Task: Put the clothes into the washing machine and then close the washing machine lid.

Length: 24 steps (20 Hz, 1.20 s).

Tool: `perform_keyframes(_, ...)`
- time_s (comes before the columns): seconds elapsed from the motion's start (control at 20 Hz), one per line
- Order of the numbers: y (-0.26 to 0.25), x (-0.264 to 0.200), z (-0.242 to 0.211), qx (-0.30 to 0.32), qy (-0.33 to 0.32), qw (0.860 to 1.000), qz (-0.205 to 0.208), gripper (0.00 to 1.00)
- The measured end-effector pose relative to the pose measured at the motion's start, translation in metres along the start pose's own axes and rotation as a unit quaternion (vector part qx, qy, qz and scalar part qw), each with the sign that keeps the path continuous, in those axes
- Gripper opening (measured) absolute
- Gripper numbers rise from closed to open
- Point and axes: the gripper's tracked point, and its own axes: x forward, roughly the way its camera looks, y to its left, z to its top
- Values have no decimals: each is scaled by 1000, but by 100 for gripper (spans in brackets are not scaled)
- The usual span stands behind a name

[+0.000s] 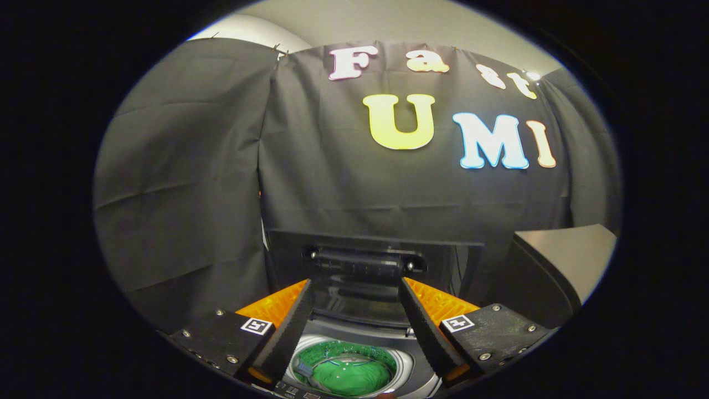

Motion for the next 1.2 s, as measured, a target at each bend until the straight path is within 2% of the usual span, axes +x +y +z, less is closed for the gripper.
perform_keyframes(0.2,0,13,40,1,-28,1000,3,96)
perform_keyframes(0.4,-6,42,61,18,-17,1000,-1,96)
perform_keyframes(0.8,-7,101,56,47,54,997,-19,96)
perform_keyframes(1.05,-3,138,48,71,122,990,-28,96)
perform_keyframes(1.2,3,156,38,65,168,983,-28,96)
